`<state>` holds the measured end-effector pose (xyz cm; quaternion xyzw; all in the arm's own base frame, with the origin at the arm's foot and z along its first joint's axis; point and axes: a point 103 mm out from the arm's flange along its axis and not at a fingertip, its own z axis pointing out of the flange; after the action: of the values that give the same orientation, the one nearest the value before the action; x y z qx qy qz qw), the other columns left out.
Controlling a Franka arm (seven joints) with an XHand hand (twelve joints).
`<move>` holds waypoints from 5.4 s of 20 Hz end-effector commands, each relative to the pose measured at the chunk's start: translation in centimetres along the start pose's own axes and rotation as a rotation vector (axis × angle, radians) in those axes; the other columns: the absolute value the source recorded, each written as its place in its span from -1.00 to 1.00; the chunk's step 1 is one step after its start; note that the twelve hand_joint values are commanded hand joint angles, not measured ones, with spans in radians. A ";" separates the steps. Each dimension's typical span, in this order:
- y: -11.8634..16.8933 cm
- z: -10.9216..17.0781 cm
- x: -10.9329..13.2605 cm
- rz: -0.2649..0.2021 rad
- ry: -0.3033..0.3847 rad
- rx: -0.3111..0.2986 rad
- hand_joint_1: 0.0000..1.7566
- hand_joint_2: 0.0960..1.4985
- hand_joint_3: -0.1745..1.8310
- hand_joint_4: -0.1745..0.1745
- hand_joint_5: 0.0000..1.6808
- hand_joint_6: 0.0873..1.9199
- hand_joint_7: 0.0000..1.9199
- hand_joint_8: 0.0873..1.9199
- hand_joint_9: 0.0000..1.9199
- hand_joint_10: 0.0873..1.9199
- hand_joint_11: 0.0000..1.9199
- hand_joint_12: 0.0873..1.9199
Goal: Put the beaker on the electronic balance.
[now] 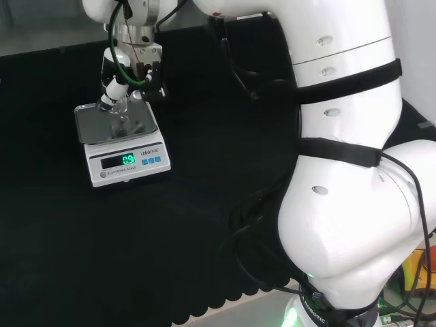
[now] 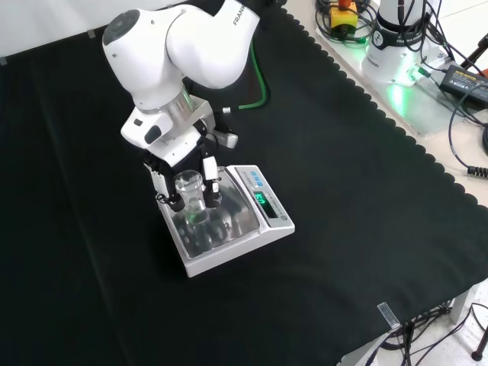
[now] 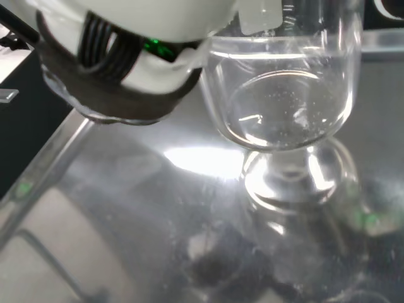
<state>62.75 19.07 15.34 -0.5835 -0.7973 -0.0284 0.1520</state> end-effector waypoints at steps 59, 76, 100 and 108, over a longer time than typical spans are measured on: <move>1.3 3.9 -0.2 0.004 -0.075 -0.078 0.39 -0.29 -0.13 -1.00 0.69 -0.65 0.71 -0.50 1.00 -0.89 0.74 -0.36; 1.8 2.4 -1.3 -0.026 0.083 0.115 -0.13 -0.29 -0.42 -0.64 -0.42 -0.74 -0.31 -0.38 0.32 -1.00 0.20 0.02; -5.3 -8.1 -9.4 -0.333 0.508 -0.128 -0.60 -0.11 -0.81 -0.30 -0.88 -1.00 -0.94 -0.79 -1.00 -0.24 -1.00 0.57; -14.2 -15.5 -15.7 -0.403 0.569 -0.244 -0.54 -0.05 -0.81 -0.49 -0.65 -1.00 -0.95 -0.15 -0.86 0.02 -0.87 0.62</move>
<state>62.17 5.64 20.98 -0.4403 -0.8247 -0.2000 0.2933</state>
